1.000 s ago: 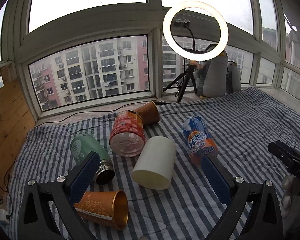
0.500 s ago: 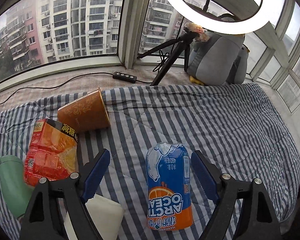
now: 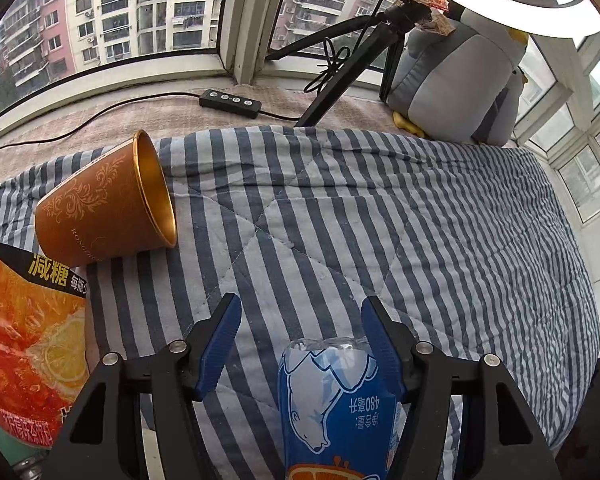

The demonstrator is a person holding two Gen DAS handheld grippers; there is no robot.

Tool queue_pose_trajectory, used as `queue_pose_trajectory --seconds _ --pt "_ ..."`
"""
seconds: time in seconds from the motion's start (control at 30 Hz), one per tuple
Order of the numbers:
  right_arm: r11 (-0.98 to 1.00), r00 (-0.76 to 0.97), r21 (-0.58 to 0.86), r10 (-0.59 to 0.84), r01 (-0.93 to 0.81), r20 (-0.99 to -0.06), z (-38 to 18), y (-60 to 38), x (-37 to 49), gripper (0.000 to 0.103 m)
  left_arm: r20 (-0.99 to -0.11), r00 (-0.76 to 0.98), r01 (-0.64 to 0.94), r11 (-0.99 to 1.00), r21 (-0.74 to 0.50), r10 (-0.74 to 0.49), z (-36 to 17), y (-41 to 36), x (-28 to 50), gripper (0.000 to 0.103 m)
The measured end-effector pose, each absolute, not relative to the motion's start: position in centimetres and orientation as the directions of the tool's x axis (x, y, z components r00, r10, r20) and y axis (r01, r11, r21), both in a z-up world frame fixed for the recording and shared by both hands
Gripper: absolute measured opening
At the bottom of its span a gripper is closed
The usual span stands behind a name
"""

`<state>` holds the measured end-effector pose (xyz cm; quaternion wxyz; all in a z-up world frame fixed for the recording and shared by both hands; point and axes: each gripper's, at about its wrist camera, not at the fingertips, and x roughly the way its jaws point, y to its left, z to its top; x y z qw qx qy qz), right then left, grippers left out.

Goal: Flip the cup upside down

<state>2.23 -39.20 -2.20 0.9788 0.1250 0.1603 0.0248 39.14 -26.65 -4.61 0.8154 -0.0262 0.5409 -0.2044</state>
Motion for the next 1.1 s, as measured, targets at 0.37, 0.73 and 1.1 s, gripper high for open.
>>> queue_pose_trajectory --seconds 0.37,0.73,1.1 --pt "0.965 0.94 0.263 0.093 -0.004 -0.327 -2.6 -39.4 2.6 0.072 -0.88 0.306 0.348 0.903 -0.25 -0.362 -3.8 -24.5 32.6 0.066" --pt "0.975 0.893 0.222 0.115 -0.018 -0.435 -2.5 -37.4 4.0 0.078 -0.868 0.368 0.395 0.901 -0.178 -0.333 -0.5 -24.2 28.8 0.066" --pt "0.945 0.768 0.328 0.197 0.018 -0.609 -3.1 -37.1 9.1 0.079 -0.812 0.45 0.416 0.892 -0.178 -0.373 4.0 -17.5 22.3 0.077"
